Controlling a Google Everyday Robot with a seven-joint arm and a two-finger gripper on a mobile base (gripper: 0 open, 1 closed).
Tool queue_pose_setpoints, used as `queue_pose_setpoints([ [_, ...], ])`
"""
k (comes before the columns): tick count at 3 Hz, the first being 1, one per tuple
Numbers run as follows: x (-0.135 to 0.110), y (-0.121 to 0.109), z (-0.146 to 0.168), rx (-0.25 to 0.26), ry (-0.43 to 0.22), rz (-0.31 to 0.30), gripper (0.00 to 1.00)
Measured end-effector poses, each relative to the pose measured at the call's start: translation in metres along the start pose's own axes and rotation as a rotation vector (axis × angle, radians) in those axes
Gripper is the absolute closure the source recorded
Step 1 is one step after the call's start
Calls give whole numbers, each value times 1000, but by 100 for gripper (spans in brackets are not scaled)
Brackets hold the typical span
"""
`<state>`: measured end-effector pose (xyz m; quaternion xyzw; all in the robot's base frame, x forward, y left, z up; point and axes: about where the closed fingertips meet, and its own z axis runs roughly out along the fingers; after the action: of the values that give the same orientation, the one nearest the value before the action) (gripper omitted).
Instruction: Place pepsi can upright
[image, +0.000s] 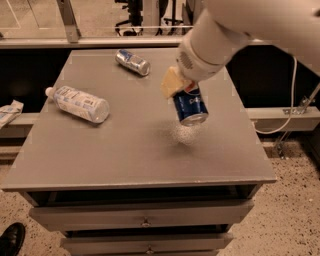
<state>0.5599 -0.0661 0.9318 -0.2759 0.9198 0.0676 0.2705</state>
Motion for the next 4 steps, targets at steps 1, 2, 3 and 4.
queue_pose_setpoints([
  [1,-14,-9,-17,-89,-198,-3,100],
  [2,-35,-9,-32,-211,-398,5,100],
  [3,-48,-4,-46,-349,-556,-17,100],
  [4,-62,24,-51,-410,-633,-145,100],
])
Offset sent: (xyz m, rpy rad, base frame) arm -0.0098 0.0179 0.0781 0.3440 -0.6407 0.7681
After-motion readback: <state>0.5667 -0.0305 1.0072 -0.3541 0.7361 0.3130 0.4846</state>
